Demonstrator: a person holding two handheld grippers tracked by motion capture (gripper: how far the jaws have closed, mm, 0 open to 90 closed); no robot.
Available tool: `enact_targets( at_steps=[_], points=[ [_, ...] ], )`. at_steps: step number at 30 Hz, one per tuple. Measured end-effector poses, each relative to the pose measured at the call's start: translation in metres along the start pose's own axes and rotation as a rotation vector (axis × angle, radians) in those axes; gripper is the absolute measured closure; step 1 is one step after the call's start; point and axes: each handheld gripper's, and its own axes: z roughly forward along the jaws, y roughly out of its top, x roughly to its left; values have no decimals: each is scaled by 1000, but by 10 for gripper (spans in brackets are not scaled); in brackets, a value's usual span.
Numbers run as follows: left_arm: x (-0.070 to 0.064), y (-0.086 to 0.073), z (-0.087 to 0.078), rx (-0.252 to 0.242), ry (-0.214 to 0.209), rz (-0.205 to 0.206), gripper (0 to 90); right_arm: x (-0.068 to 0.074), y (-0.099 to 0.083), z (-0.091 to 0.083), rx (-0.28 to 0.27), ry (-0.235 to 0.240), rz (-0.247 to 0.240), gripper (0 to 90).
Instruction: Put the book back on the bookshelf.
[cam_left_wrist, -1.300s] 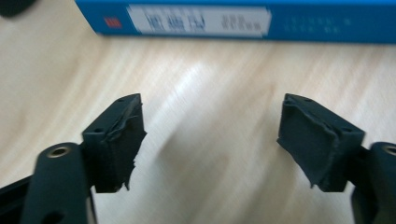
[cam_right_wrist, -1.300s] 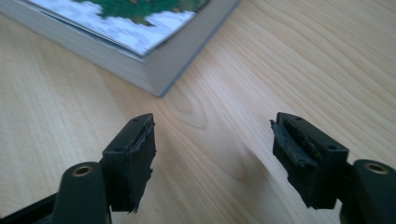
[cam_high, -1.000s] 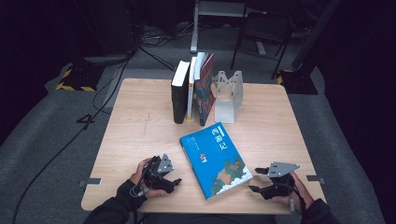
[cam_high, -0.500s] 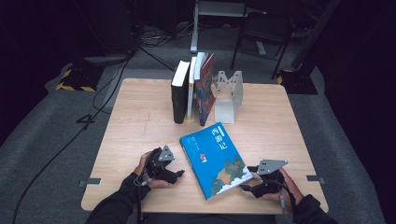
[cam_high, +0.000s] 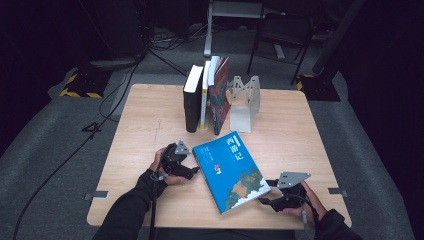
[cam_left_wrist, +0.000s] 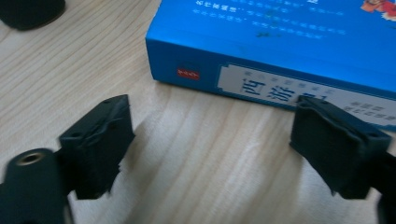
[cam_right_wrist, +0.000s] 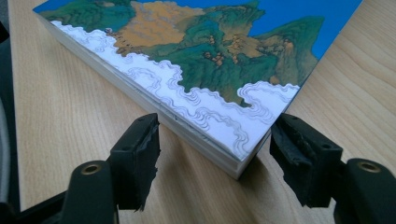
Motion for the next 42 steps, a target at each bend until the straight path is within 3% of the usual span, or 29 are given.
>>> enact_targets(
  at_steps=[3, 6, 9, 14, 18, 29, 34, 39, 42],
  points=[
    [6, 3, 3, 18, -11, 8, 48, 1, 1, -1, 7, -2, -6, 335],
    [8, 6, 6, 25, 9, -9, 8, 1, 1, -2, 10, 6, -11, 350],
    [11, 10, 9, 7, 20, -17, 77, 7, 1, -3, 14, 54, -37, 395],
    [13, 19, 17, -2, 24, -24, 85, 16, 0, -3, 16, 64, -47, 383],
    [14, 27, 24, -3, 24, -23, 106, 23, -1, -5, 7, 97, -28, 383],
    [16, 43, 39, -9, 28, -25, 113, 38, 1, -4, 13, 130, -58, 384],
    [11, 41, 37, -14, 29, -36, 160, 41, 2, -3, 10, 131, -69, 384],
    [0, 34, 27, 2, 20, 2, 175, 38, -2, -8, 33, 130, -117, 412],
    [-10, 26, 16, 32, 9, 27, 179, 31, -6, -14, 21, 74, -99, 401]
  ],
)
